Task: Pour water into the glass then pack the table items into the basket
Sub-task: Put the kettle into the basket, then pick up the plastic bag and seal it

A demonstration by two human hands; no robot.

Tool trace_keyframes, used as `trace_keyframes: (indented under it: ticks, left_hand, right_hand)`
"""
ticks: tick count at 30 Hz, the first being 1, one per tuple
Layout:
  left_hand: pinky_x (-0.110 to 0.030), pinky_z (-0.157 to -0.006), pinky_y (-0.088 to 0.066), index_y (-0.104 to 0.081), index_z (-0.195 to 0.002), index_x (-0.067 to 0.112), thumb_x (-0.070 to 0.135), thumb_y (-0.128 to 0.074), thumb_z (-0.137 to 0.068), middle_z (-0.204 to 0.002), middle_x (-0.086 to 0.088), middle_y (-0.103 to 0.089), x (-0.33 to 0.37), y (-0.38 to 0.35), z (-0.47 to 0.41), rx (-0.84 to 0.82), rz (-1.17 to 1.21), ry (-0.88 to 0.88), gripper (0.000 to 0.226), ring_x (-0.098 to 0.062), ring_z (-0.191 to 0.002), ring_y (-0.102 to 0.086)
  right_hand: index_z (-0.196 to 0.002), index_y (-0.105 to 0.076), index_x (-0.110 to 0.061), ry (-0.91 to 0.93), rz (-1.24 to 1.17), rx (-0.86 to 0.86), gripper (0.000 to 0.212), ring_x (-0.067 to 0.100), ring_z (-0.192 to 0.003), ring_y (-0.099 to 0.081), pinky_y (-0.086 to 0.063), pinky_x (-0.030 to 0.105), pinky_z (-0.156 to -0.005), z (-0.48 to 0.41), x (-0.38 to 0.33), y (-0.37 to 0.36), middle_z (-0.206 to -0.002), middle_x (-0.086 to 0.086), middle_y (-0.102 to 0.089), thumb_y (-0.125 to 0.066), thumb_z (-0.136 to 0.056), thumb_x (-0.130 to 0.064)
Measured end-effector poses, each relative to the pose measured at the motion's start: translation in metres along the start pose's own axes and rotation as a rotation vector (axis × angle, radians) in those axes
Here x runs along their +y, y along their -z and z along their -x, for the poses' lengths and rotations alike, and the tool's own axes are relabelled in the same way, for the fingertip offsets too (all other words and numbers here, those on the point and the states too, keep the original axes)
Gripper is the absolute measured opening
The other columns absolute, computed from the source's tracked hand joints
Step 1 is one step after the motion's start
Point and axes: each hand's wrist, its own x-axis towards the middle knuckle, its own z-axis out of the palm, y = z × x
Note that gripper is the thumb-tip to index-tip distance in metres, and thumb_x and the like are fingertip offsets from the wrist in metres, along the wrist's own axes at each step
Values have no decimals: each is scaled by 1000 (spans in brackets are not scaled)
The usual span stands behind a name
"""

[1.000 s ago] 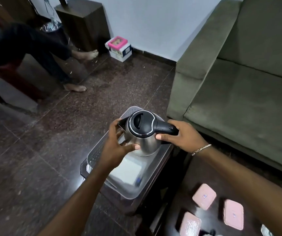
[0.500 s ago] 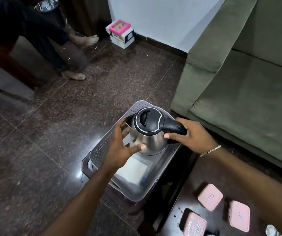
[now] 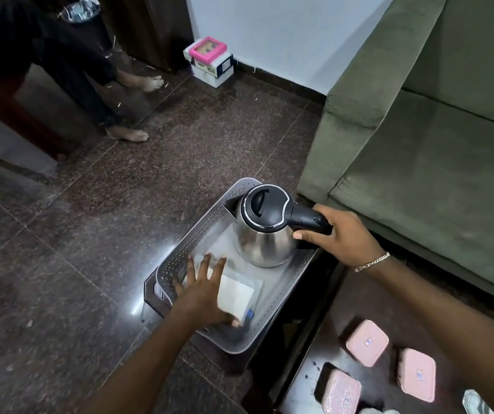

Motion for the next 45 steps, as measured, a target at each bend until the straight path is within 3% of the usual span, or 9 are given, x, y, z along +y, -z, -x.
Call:
trace_keyframes:
  ticks: [6, 8, 11, 14, 22, 28, 34, 38, 45]
  left_hand:
    - [-72, -118, -25, -2, -163, 44, 52, -98, -59, -173, -15, 7, -4, 11, 4, 58, 169, 117, 142, -54, -155, -5]
    - [-61, -119, -35, -20, -160, 35, 34, -98, -67, -163, -25, -18, -7, 16, 3, 118, 259, 125, 121, -52, -146, -31]
    - [-36, -98, -52, -46, -141, 24, 11, -89, -78, -141, -21, -40, -15, 21, 6, 147, 364, 137, 78, -33, -104, -62]
    - [-23, -71, -46, -66, -117, 13, 1, -81, -81, -113, -12, -65, -21, 26, 5, 114, 418, 206, 41, -24, -90, -63]
    - [-29, -64, -44, -81, -78, 3, 11, -80, -80, -74, -19, -75, -15, 56, 22, 165, 729, 176, 9, -23, -66, -62]
    - [-25, -62, -49, -66, -94, 12, 37, -69, -97, -62, -3, -60, 14, 85, 64, 131, 1318, 38, 26, -19, -62, -62]
    - [-37, -89, -60, -46, -135, 39, 72, -76, -63, -110, -1, -67, 64, 61, 103, 303, 1021, -148, 85, -16, -99, -71]
    - [-18, -83, -57, -44, -126, 45, 72, -85, -60, -119, 17, -65, 121, 30, 111, 353, 893, -240, 82, 1, -105, -68]
    - [-40, -96, -57, -68, -95, 12, 21, -83, -87, -118, 3, -56, 218, 3, 114, 553, 761, -366, 20, -8, -113, -63]
  right_hand:
    - [-89, -56, -48, -16, -52, -21, 28, -2, -62, -51, -40, 16, -61, 9, -13, -2, -69, -19, -56, -78, -77, -60]
    - [-117, -60, -35, -64, -36, 16, 58, 3, -91, -59, -51, 32, -86, 14, -16, -3, -99, -14, -62, -77, -70, -66]
    - [-146, -41, -29, -171, 250, 298, 97, 25, -115, -47, -40, 44, -101, 34, -26, -8, -129, 2, -49, -73, -68, -77]
    - [-138, -49, -23, -34, 361, 502, 75, 29, -105, -50, -40, 46, -91, 67, -51, -38, -122, 6, -52, -61, -84, -74]
    - [-151, -33, -26, -41, 421, -313, 85, 30, -138, -40, -37, 53, -105, 102, -93, -169, -153, 5, -40, -68, -79, -53]
    - [-108, -70, -9, -158, -70, 38, 23, 26, -78, -67, -53, 43, -71, 93, -99, -143, -88, 9, -73, -61, -87, -5]
    - [-93, -74, -24, -445, -696, 75, 22, 5, -84, -73, -56, 27, -78, 117, -88, -79, -88, -14, -79, -74, -90, -3]
    - [-105, -72, -27, -408, -710, 160, 27, 11, -94, -74, -59, 27, -81, 141, -73, -42, -101, -6, -80, -77, -88, -6]
    - [-89, -73, -13, -438, -672, 284, 4, 6, -73, -59, -50, 29, -65, 193, -39, 14, -80, -6, -72, -77, -90, -14]
